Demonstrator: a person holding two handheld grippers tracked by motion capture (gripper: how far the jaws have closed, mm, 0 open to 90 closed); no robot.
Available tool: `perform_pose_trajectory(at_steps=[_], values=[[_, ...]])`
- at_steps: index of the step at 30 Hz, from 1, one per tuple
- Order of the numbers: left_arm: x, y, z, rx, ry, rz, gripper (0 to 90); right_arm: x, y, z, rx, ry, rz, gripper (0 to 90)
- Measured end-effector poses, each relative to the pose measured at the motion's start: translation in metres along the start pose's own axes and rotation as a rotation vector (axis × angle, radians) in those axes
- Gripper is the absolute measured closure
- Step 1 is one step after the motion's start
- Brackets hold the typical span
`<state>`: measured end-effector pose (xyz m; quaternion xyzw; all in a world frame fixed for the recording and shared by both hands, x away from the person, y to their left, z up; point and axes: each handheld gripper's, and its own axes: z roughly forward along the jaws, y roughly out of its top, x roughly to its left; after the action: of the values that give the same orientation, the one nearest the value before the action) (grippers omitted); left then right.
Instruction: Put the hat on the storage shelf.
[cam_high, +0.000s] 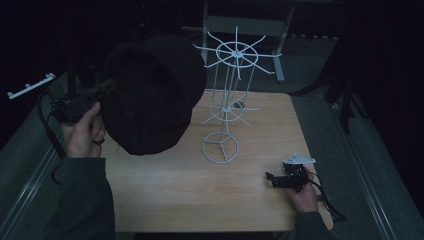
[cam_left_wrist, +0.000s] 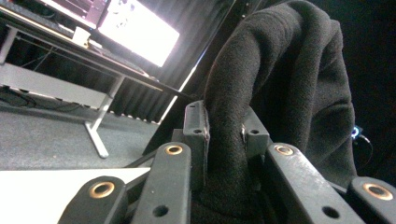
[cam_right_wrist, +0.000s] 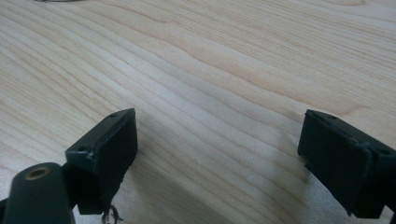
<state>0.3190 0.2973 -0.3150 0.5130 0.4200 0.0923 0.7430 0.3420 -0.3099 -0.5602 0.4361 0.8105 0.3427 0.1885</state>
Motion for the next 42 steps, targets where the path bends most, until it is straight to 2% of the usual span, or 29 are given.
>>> perform_pose_trajectory(at_steps=[14, 20, 22, 32, 42], values=[[-0.001, 0.005, -0.005, -0.026, 0.001, 0.001, 78.6, 0.0, 0.0, 0.0, 0.001, 0.001, 0.002, 11.9], [-0.002, 0.007, -0.005, -0.039, -0.036, -0.02, 78.6, 0.0, 0.0, 0.0, 0.001, 0.001, 0.002, 11.8], [-0.003, 0.008, -0.003, -0.04, -0.051, -0.022, 78.6, 0.0, 0.0, 0.0, 0.001, 0.001, 0.002, 11.8], [-0.011, 0.01, 0.015, -0.03, -0.074, -0.015, 78.2, 0.0, 0.0, 0.0, 0.002, 0.001, 0.0, 11.8], [-0.012, 0.015, 0.04, -0.041, -0.102, -0.046, 78.2, 0.0, 0.0, 0.0, 0.002, 0.001, 0.001, 11.8]])
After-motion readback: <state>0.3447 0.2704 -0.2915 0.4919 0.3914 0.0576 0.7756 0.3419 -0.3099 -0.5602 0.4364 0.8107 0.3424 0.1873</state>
